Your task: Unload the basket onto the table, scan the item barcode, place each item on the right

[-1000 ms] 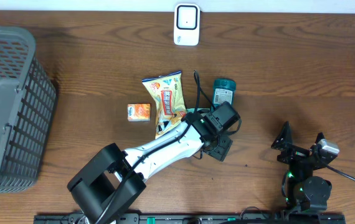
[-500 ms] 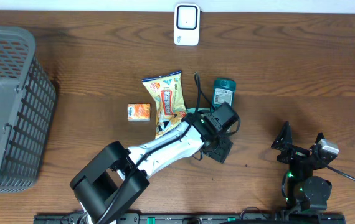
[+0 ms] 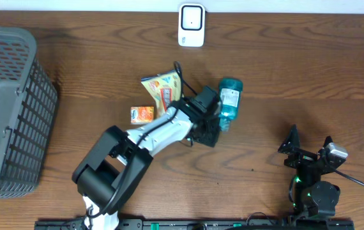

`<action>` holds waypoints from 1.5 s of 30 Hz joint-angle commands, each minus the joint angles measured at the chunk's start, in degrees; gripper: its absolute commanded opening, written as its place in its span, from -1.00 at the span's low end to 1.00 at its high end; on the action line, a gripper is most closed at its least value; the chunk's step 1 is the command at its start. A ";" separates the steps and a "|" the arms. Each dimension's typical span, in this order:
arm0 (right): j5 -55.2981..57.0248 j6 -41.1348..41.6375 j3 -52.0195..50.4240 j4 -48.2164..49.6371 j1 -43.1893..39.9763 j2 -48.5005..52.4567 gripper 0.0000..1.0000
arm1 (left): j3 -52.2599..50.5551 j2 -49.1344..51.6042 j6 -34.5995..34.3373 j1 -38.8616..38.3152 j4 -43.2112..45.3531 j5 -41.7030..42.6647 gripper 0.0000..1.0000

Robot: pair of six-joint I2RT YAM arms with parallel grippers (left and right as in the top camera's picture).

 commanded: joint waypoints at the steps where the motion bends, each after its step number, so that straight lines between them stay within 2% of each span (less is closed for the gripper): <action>1: 0.07 0.72 -0.07 -0.15 0.20 -0.17 0.99 | -0.44 2.12 0.48 5.22 0.70 -2.43 0.29; 6: 0.07 0.72 -0.07 -0.15 0.20 -0.17 0.99 | 0.83 -1.14 0.35 7.37 0.35 -2.32 0.30; 7: 0.07 0.72 -0.04 -0.15 0.20 -0.17 0.99 | 0.83 -1.99 0.35 7.02 0.13 -2.32 0.47; 8: 0.07 0.72 -0.07 -0.15 0.20 -0.17 0.99 | 0.83 -3.04 0.33 6.38 -0.04 -2.32 0.55; 9: 0.07 0.72 -0.07 -0.15 0.20 -0.17 0.99 | 0.83 -4.35 0.35 5.55 -0.07 -2.32 0.88; 10: 0.07 0.72 -0.07 -0.15 0.20 -0.17 0.99 | 0.85 -5.68 0.37 4.83 0.00 -2.34 0.99; 13: 0.07 0.72 -0.07 -0.15 0.20 -0.17 0.99 | 1.92 -11.50 0.63 3.19 0.04 -2.40 0.96; 15: 0.07 0.72 -0.07 -0.15 0.20 -0.17 0.98 | 3.91 -17.64 3.52 3.65 0.55 -4.87 0.96; 21: 0.07 0.72 -0.07 -0.15 0.20 -0.17 0.99 | 13.33 -30.84 18.51 6.99 6.97 -24.28 0.95; 25: 0.07 0.72 -0.07 -0.15 0.20 -0.17 0.99 | 22.77 -34.77 34.53 9.66 9.75 -37.42 0.96; 29: 0.09 0.72 -0.07 -0.15 0.20 -0.17 0.99 | 25.83 -38.73 39.23 9.31 5.92 -46.88 0.96; 33: 0.07 0.72 -0.07 -0.15 0.20 -0.17 0.99 | 25.73 -45.03 41.64 8.76 -3.28 -47.28 0.95; 40: 0.07 0.72 -0.07 -0.17 0.20 -0.17 0.99 | 25.14 -52.17 41.70 9.29 -3.23 -46.86 0.96; 45: 0.07 0.72 -0.04 -0.15 0.20 -0.17 0.99 | 22.86 -58.73 38.86 13.38 -3.32 -41.24 0.95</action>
